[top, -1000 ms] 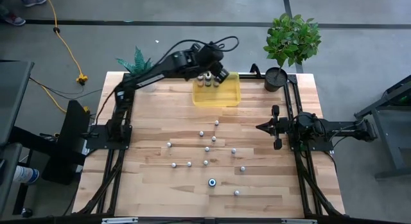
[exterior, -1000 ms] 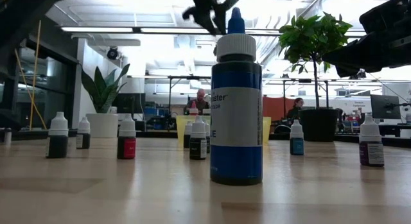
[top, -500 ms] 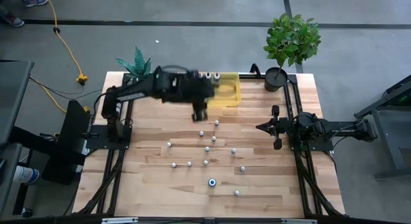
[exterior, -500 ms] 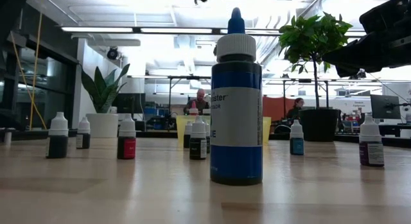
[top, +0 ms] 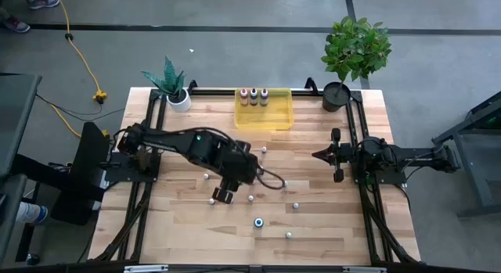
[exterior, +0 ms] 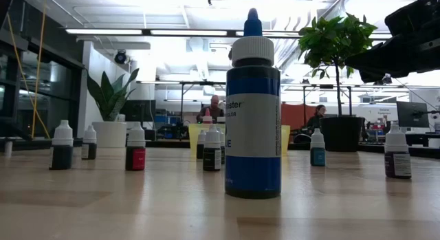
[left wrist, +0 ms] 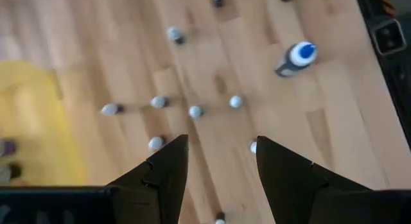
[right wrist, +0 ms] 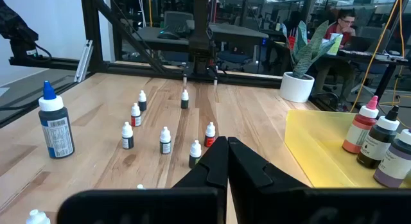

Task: Pick & Place food coloring
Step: Put the large blue food coloring bottle into the yellow bin

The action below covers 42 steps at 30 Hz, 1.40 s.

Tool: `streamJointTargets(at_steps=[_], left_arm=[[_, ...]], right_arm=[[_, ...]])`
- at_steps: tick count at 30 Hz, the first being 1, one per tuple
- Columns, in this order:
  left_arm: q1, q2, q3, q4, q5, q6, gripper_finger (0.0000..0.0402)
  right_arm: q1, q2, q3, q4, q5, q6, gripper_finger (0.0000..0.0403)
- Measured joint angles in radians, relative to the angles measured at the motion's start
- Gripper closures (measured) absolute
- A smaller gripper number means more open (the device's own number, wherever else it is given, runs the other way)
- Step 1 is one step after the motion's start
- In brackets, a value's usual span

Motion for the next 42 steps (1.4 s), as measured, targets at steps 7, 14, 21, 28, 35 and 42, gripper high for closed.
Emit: streamJointTargets(at_steps=[7, 14, 21, 28, 35, 42], left_arm=[[-0.012, 0.0, -0.143, 0.183, 0.171, 0.154, 0.0227], [-0.011, 0.002, -0.286, 0.379, 0.273, 0.205, 0.0227], [-0.028, 0.094, -0.27, 0.458, 0.259, 0.174, 0.0227], [-0.066, 0.172, -0.187, 0.419, 0.255, 0.158, 0.0227], [-0.105, 0.196, -0.178, 0.416, 0.171, 0.15, 0.0227], [-0.124, 0.232, -0.183, 0.408, 0.165, 0.148, 0.0217]], right_arm=[[0.0, 0.0, 0.0, 0.0, 0.0, 0.0, 0.0402], [0.0, 0.0, 0.0, 0.0, 0.0, 0.0, 0.0402], [0.0, 0.0, 0.0, 0.0, 0.0, 0.0, 0.0402], [0.0, 0.012, 0.0, -0.001, 0.0, 0.0, 0.0402], [0.0, 0.017, 0.0, 0.0, 0.0, 0.0, 0.0402], [0.0, 0.03, 0.0, 0.001, 0.001, 0.0, 0.0402]])
